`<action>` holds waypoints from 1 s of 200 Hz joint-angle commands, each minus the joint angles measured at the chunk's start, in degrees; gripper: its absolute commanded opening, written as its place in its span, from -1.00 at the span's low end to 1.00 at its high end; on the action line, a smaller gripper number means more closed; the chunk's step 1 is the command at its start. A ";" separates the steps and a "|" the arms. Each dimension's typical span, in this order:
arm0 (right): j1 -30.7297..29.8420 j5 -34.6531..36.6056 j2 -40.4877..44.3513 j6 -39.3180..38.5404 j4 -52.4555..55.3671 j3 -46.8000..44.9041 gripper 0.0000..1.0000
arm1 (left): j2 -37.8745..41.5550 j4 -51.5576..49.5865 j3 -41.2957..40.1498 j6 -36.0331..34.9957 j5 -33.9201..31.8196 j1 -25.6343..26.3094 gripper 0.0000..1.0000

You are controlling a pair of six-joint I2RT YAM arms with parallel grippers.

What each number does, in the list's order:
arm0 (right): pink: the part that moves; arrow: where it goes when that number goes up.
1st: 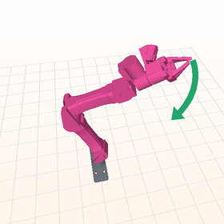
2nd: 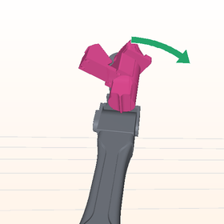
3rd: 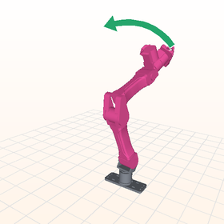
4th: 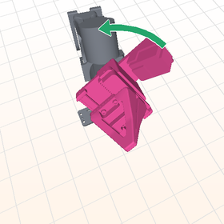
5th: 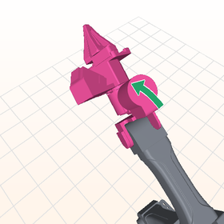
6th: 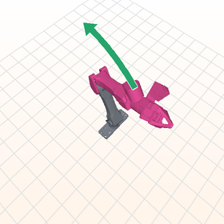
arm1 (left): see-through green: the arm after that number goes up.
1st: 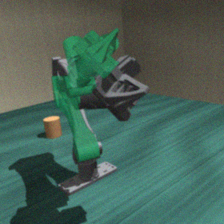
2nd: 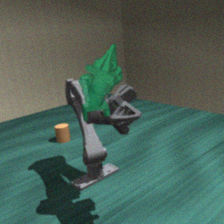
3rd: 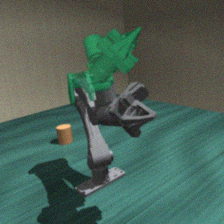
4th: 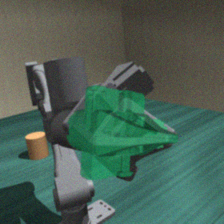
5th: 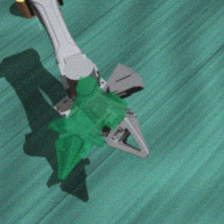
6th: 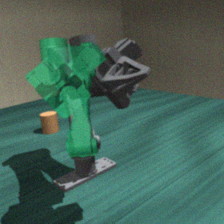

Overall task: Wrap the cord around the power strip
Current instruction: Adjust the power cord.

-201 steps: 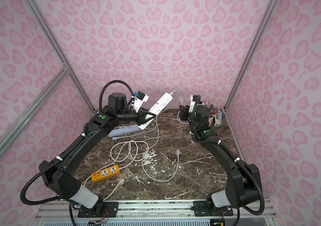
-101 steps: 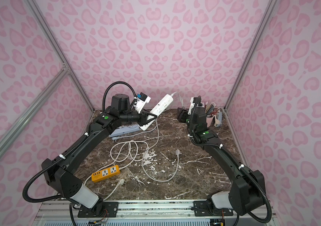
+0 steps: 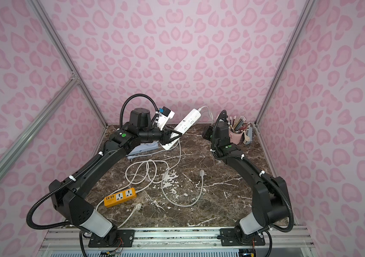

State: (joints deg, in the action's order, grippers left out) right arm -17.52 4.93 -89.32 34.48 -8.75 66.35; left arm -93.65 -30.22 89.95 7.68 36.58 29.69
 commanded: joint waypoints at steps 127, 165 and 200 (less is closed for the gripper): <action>16.15 -24.76 17.73 22.29 -40.22 -17.32 -1.00 | -3.35 5.45 -5.08 -1.61 -11.54 -6.21 -0.94; 24.47 -10.86 21.48 34.39 -36.45 -22.55 -1.00 | 1.76 2.61 -11.14 -5.87 -10.83 -6.04 -0.94; 24.36 5.78 23.17 31.17 -1.02 -18.24 -1.00 | 11.26 8.70 -15.13 2.41 -7.03 -14.47 -0.94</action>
State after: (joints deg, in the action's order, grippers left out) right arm 6.50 -2.17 -66.87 64.23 -29.85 47.09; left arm -87.02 -30.76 76.14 4.56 28.34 20.34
